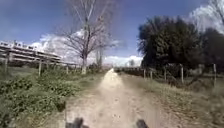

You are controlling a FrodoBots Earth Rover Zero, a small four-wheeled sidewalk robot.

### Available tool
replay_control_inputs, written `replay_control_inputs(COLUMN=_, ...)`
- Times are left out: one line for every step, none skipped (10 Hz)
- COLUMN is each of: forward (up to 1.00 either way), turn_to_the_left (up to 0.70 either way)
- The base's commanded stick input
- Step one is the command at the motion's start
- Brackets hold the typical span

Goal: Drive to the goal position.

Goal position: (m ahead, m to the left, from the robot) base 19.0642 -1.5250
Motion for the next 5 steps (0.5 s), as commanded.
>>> replay_control_inputs(forward=0.7, turn_to_the_left=0.0)
replay_control_inputs(forward=0.7, turn_to_the_left=0.0)
replay_control_inputs(forward=0.7, turn_to_the_left=0.0)
replay_control_inputs(forward=0.7, turn_to_the_left=0.0)
replay_control_inputs(forward=0.7, turn_to_the_left=0.0)
